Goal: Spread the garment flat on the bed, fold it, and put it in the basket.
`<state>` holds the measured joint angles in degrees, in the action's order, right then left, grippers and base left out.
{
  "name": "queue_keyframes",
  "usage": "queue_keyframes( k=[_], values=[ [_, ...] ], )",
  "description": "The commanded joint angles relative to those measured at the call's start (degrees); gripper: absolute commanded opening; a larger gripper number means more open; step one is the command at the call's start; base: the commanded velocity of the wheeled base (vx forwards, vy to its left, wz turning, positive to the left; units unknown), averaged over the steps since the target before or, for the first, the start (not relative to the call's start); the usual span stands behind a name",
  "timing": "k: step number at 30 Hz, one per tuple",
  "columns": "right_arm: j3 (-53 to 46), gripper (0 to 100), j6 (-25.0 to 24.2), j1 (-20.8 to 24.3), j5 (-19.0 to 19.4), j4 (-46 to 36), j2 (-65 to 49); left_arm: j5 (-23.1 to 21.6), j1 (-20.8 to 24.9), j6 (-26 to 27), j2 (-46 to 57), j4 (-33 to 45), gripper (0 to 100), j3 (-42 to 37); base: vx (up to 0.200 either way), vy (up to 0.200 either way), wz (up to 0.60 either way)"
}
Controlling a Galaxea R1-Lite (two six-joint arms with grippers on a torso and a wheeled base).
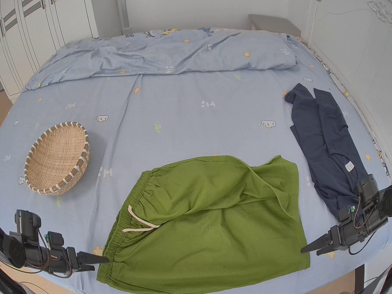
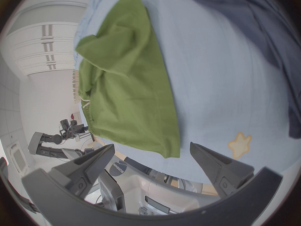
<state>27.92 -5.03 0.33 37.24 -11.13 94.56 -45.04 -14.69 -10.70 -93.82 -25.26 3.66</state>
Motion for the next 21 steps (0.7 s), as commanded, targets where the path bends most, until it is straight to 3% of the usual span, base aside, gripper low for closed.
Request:
queue_keyframes(
  k=[1,4,6,7,10,15,21],
  values=[
    [1.9,100,-0.4,0.0,-0.3,3.3,-15.7,0.0,6.7,-16.2,16.5,8.5,100,15.4,0.000,0.000,0.00],
    [5.5,100,-0.5,0.4,-0.7,4.4,-18.2,0.1,9.7,-17.9,15.0,16.5,100,28.4,0.000,0.000,0.00],
    [7.0,100,-0.5,0.4,-0.7,4.4,-18.4,0.1,10.6,-17.9,12.8,18.1,100,32.1,0.000,0.000,0.00],
    [9.5,100,-0.5,0.2,-0.7,4.3,-18.4,0.1,11.6,-18.3,8.5,19.4,100,37.7,0.000,0.000,0.00],
    [11.4,100,-0.5,0.3,-0.8,4.5,-18.3,0.1,12.5,-19.3,4.3,19.3,100,42.5,0.000,0.000,0.00],
    [16.3,100,-0.4,0.5,-0.8,4.5,-17.4,0.2,15.2,-23.0,-10.4,19.9,100,57.3,0.000,0.000,0.00],
    [16.6,100,-0.5,1.7,-0.8,5.2,-16.3,0.6,17.5,-26.1,-19.9,20.8,100,66.4,0.000,0.000,0.00]
  ],
)
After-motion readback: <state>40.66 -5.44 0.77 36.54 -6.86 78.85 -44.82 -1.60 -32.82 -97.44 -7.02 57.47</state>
